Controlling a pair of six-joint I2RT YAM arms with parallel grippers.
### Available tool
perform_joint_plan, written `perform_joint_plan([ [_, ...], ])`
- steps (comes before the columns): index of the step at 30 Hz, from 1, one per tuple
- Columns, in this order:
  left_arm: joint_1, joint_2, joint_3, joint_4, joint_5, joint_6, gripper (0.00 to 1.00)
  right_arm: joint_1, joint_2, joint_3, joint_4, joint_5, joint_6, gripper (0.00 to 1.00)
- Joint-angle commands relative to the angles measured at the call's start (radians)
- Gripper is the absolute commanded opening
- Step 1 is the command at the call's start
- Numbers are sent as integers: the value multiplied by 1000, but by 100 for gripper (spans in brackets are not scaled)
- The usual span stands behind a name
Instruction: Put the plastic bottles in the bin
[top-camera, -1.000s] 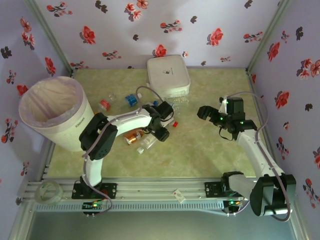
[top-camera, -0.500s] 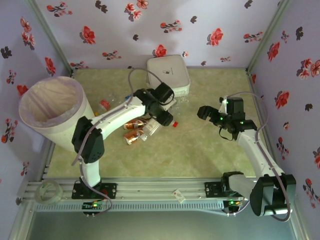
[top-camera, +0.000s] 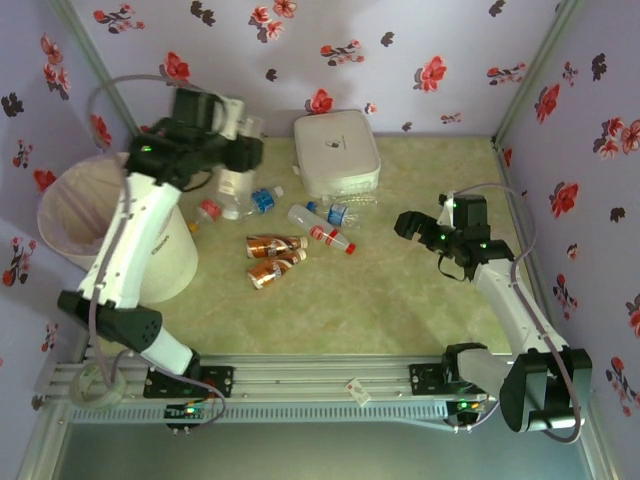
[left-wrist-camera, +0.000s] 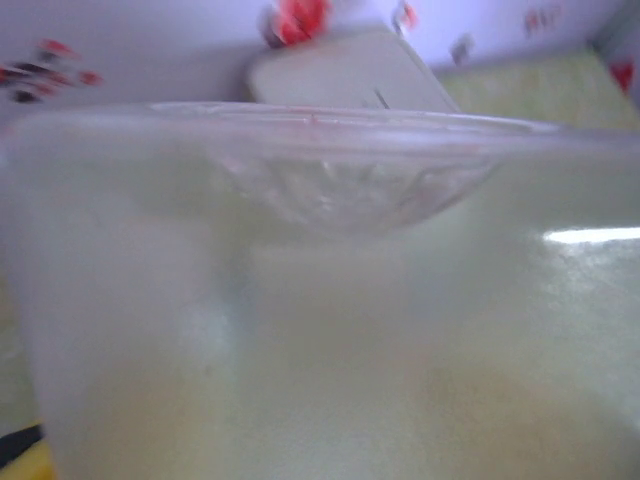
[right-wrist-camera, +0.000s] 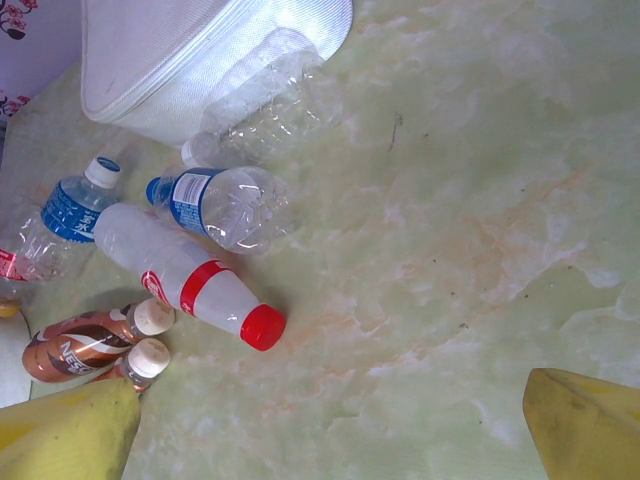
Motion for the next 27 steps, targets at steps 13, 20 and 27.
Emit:
perform_joint_plan([
  [13,642,-231,-21,205,91,-244,0,-7,-7,-34,47,-9,8,99],
  [20,760,-197,-63,123,33,-137,0,-7,3,-41,38,-1,-11,99],
  [27,759,-198,-277,92,-49,-39,0,-7,14,-33,32,2,-32,99],
])
